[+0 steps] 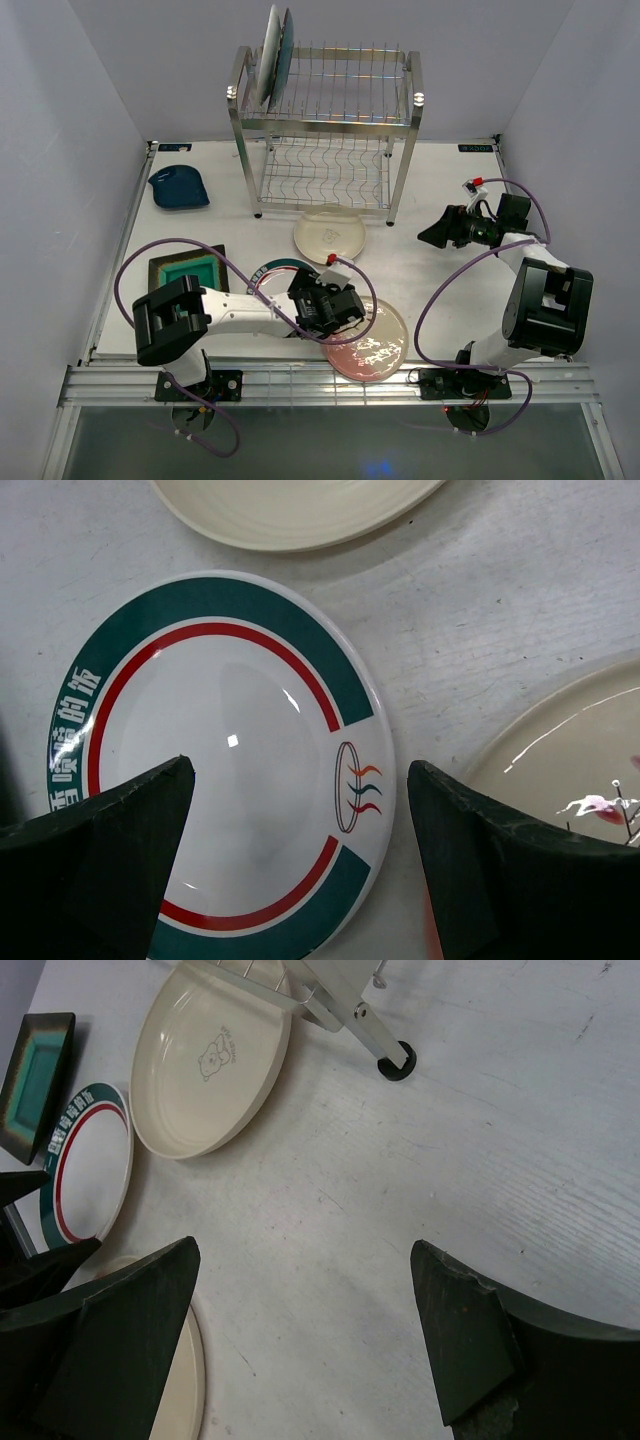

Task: Load the plates into the dish rack
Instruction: Pick up the plate at the center of the board.

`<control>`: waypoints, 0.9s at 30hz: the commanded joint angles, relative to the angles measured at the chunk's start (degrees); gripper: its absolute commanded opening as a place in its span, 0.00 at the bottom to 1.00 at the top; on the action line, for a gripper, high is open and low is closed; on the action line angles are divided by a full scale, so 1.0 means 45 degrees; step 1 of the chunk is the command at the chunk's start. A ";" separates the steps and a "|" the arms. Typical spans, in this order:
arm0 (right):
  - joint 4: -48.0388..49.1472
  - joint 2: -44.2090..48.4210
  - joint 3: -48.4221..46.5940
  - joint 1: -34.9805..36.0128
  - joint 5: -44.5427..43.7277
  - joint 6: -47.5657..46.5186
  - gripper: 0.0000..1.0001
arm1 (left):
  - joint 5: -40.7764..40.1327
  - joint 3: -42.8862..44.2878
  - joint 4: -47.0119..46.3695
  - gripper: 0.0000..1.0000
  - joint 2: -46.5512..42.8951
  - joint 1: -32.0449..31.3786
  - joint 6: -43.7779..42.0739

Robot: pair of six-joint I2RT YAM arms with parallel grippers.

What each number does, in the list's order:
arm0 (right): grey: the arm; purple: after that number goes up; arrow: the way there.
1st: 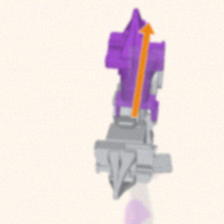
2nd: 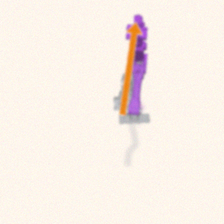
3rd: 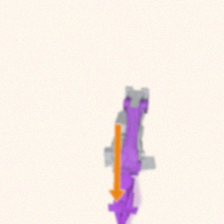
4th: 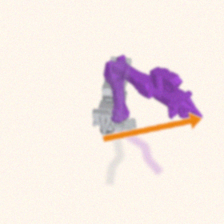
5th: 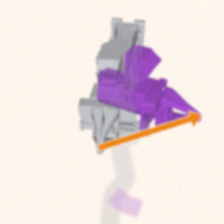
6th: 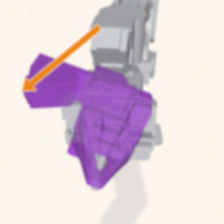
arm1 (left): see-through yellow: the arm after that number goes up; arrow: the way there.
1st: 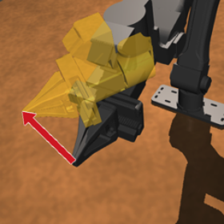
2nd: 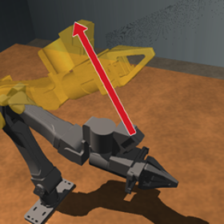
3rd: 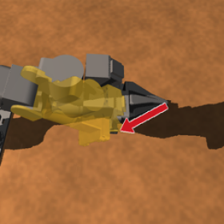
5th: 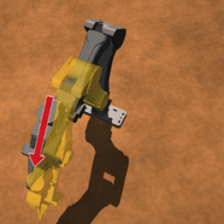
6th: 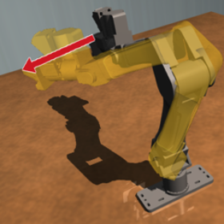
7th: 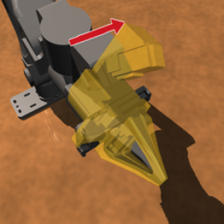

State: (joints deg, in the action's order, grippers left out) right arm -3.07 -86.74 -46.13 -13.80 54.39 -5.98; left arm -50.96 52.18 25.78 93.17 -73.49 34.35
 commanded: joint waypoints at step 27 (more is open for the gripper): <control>-0.0216 -0.0353 -0.0726 0.0001 0.0472 -0.0156 0.92 | 0.0016 0.0611 0.1419 0.89 0.1620 0.0414 -0.0093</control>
State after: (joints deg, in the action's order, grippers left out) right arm -3.57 -88.16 -47.20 -13.80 54.85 -6.15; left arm -50.02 53.84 28.27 99.35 -71.94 33.12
